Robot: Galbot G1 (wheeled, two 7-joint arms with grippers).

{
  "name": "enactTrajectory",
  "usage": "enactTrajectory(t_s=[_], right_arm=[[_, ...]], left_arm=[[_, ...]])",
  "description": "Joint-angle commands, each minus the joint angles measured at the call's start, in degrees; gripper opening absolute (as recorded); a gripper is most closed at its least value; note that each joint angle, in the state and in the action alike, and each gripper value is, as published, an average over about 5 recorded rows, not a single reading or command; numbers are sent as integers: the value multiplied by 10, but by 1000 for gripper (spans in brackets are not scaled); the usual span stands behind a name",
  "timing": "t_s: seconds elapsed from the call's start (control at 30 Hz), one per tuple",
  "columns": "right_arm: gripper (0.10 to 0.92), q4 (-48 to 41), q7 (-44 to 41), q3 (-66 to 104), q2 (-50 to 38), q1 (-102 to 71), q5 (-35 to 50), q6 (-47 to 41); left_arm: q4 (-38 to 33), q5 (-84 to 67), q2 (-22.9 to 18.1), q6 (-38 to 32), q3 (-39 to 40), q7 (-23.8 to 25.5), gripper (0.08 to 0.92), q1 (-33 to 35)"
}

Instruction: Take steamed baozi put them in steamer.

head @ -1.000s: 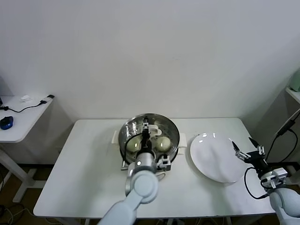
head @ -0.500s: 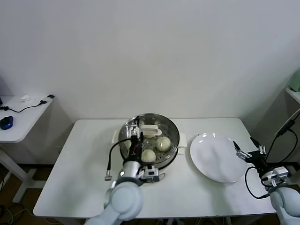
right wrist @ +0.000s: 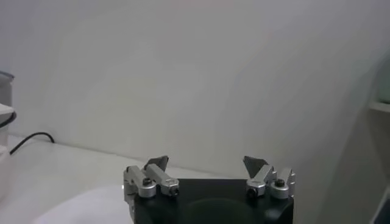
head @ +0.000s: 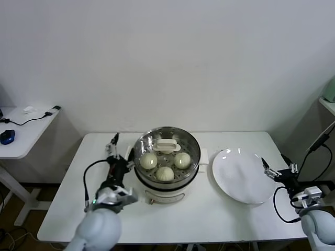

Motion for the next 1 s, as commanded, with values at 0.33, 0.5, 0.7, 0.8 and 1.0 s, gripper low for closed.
enactTrajectory(t_s=[0.33, 0.5, 0.7, 0.8, 1.0], right_arm=[[823, 50, 5, 17, 43, -22, -15, -30], [823, 68, 3, 18, 58, -34, -1, -27], [823, 72, 3, 20, 64, -39, 2, -18], [823, 70, 3, 22, 62, -41, 4, -12], [823, 66, 2, 23, 61, -44, 8, -5]], left_arm=[[92, -555, -174, -381, -332, -28, 823, 208], [93, -561, -190, -385, -337, 7, 823, 216], [82, -547, -193, -374, -337, 30, 823, 212], [79, -542, -197, -370, -336, 36, 823, 210], [69, -523, -202, -366, -336, 45, 823, 210]])
